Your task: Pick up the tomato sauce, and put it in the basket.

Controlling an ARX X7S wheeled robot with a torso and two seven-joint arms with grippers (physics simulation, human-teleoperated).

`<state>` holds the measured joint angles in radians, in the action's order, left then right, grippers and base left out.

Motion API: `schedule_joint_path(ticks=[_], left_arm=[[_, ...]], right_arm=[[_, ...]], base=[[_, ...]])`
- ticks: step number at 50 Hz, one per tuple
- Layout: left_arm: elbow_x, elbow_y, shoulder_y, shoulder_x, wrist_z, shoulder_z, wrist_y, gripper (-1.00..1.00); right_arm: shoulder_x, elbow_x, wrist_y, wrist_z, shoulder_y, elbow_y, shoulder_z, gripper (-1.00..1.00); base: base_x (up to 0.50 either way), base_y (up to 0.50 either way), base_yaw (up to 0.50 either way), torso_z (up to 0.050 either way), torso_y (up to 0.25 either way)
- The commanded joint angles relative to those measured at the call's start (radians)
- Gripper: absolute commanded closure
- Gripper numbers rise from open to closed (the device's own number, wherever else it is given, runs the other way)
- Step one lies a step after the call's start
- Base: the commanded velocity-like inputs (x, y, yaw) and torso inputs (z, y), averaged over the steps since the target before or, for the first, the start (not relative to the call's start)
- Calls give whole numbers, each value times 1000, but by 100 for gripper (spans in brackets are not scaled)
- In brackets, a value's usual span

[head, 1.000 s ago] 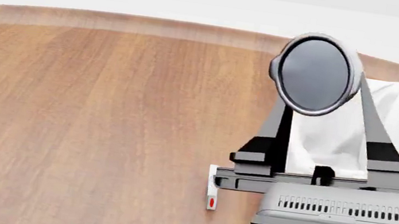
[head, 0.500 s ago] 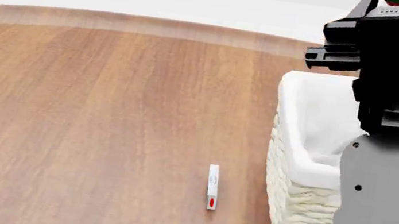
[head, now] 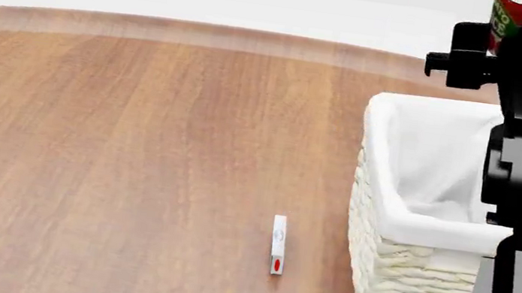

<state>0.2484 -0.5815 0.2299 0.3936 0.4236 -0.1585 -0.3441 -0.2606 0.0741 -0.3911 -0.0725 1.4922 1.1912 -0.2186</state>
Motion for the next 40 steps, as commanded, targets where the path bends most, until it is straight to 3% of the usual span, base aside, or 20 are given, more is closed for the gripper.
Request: schedule_joint_path(ticks=[1, 16, 40], left_arm=[[-3, -9, 1, 4, 6, 0, 3, -100], [-2, 6, -4, 6, 12, 7, 1, -100], [-8, 16, -16, 8, 22, 5, 9, -100]], right_arm=[[12, -53, -178, -84, 81, 117, 22, 100], [12, -74, -350, -151, 83, 118, 7, 100], [-4, -66, -403, -132, 35, 118, 93, 100]], base=[[0, 0, 0, 0, 0], [0, 0, 0, 0, 1], [0, 0, 0, 0, 0]])
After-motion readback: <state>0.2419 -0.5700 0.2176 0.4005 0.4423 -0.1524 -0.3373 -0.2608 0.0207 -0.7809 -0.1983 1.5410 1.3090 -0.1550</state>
